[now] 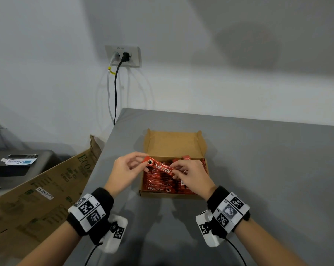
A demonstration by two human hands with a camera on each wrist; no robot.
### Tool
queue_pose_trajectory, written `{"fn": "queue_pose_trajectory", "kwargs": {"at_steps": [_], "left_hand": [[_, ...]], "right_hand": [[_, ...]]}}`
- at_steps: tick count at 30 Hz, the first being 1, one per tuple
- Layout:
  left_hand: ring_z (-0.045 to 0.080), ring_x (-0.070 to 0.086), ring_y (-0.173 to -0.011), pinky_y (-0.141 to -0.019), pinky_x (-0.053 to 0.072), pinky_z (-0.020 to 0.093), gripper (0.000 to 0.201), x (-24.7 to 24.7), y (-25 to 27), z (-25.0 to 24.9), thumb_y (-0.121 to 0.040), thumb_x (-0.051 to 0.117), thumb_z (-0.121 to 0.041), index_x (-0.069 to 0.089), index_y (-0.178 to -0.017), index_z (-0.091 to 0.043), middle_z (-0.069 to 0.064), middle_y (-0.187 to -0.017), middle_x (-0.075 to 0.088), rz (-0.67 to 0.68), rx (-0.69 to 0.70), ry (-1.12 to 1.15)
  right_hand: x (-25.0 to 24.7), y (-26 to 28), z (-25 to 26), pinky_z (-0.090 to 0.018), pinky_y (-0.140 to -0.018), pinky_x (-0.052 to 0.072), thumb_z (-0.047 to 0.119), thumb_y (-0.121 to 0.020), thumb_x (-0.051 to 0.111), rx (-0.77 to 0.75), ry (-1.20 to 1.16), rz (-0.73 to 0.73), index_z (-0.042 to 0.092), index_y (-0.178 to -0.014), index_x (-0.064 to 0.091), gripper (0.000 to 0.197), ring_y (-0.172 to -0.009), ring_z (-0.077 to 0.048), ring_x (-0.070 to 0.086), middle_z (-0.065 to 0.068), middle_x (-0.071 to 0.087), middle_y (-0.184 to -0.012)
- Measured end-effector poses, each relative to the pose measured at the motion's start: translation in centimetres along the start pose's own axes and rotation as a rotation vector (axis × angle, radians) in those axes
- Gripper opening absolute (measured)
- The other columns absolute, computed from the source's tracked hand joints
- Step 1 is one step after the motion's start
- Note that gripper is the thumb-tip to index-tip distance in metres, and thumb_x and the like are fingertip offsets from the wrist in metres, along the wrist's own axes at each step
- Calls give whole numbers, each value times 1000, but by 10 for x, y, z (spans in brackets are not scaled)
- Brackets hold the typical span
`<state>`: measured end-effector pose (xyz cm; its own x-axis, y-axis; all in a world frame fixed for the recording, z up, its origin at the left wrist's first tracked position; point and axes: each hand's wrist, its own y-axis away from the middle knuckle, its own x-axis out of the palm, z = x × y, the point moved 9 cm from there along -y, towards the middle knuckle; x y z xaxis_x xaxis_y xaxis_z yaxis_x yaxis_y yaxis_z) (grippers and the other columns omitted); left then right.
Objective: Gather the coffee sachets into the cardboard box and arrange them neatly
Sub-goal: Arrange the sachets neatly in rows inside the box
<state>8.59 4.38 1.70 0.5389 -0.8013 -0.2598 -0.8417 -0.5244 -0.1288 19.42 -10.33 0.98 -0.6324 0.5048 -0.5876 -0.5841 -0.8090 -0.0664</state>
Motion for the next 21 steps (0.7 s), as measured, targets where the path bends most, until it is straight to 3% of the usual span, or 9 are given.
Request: {"fn": "queue_pose_trajectory", "kwargs": {"at_steps": [2, 5, 7, 9, 11, 15, 18, 21], "left_hand": [[17, 70, -74, -74, 56, 23, 26, -1, -3, 3, -79, 68, -6, 62, -103, -14, 11, -76, 71, -26, -36, 99], [13, 69, -71, -67, 56, 21, 19, 8, -5, -2, -75, 72, -6, 63, -91, -9, 6, -78, 70, -41, -9, 2], [10, 64, -71, -65, 52, 14, 12, 18, -6, -16, -77, 73, -10, 66, -86, -7, 0, -74, 67, 14, 132, -199], [10, 57, -73, -66, 46, 11, 8, 35, -7, -31, -79, 72, -13, 70, -86, -9, -3, -72, 62, 156, 300, -388], [6, 53, -70, -67, 42, 13, 10, 48, -8, -36, -80, 71, -15, 69, -89, -11, -5, -74, 61, 262, 358, -490], [4, 60, -76, -74, 48, 12, 28, 47, -12, -36, -76, 75, -16, 56, -96, -11, -10, -81, 62, 232, 266, -377], [-1, 58, -81, -76, 47, 12, 17, 50, -8, -20, -79, 73, -24, 62, -92, -19, -13, -85, 62, 310, 212, -485], [-11, 58, -74, -73, 48, 8, 10, 49, -2, 2, -79, 72, -16, 67, -88, -17, -9, -80, 64, 388, 114, -564]], "right_hand": [[7, 1, 2, -15, -71, 54, 4, -87, 61, 25, -82, -9, 11, -96, 67, 12, -65, 0, 65, 1, 66, -81], [27, 4, 8, -23, -70, 56, 9, -87, 63, 13, -98, 58, 18, -96, 57, 14, -67, -7, 66, 4, 62, -80], [38, 4, 12, -17, -69, 51, 18, -88, 62, -35, 5, 123, 17, -108, 54, 21, -72, -7, 63, 6, 61, -85], [31, 2, 16, -8, -72, 42, 22, -89, 61, -87, 72, 79, 15, -116, 53, 29, -80, -1, 57, 11, 57, -92], [16, -1, 21, -5, -75, 40, 18, -88, 63, -124, 56, -12, 12, -111, 58, 24, -84, 2, 52, 11, 55, -96], [10, -1, 22, -15, -71, 50, 9, -85, 64, -135, -20, -49, 18, -91, 57, 13, -76, -4, 60, 8, 61, -85], [11, 0, 10, -18, -68, 52, 10, -85, 65, -53, -84, -59, 20, -86, 51, 17, -74, -6, 63, 6, 62, -80], [18, 4, -4, -14, -66, 47, 16, -83, 69, 11, -38, -40, 19, -85, 53, 17, -71, 0, 59, 13, 59, -77]]}}
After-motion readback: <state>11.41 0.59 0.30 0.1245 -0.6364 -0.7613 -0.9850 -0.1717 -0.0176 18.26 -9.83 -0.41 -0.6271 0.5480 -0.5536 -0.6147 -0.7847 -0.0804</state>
